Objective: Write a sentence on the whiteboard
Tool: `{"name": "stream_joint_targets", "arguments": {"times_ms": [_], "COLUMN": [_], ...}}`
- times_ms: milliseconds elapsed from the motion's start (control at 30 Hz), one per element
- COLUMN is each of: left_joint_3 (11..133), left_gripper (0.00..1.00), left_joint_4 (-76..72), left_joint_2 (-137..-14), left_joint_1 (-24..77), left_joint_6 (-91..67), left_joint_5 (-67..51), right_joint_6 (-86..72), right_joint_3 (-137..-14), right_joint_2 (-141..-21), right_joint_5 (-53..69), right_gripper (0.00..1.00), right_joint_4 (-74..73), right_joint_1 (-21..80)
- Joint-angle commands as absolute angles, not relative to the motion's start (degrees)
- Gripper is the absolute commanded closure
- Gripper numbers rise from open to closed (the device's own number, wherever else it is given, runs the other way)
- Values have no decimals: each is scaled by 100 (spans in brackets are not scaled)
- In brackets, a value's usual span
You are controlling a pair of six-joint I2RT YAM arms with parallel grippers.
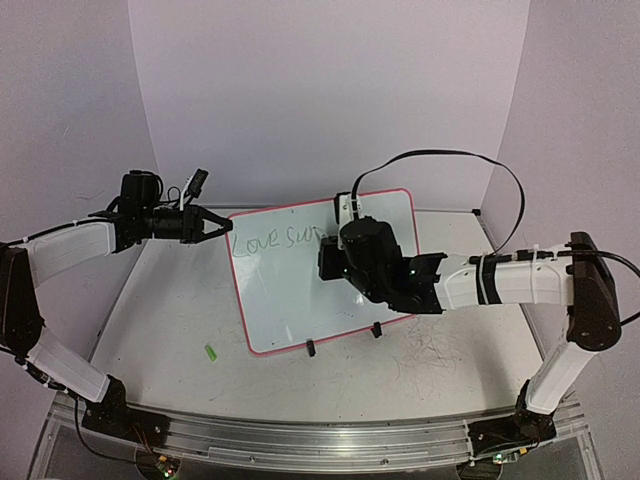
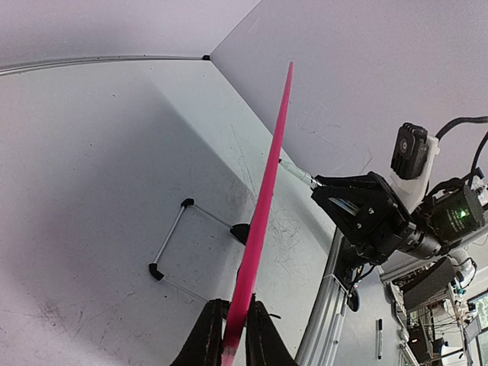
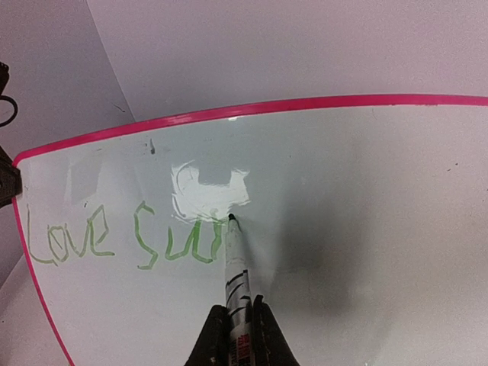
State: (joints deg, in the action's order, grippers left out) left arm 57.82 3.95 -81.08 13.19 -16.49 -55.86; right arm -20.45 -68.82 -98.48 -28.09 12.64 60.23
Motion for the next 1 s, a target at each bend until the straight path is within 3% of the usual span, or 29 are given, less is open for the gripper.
{"name": "stream_joint_targets", "arguments": {"times_ms": [0, 967], "left_joint_3": [5756, 5754], "left_gripper": [88, 88], "left_joint_4": [226, 223], "left_joint_2": [-7946, -7935], "left_joint_1": [1361, 1362], "left_joint_6": [-1573, -1573], "left_joint_5": [-5830, -5839], "right_joint_6": [-1946, -1837], "right_joint_3": [-6844, -6733], "right_joint_2": [-9604, -9697], "right_joint_5": [-2848, -2761], "right_gripper": [100, 100], "right_joint_4": [1383, 1568], "right_joint_1": [5960, 5878]}}
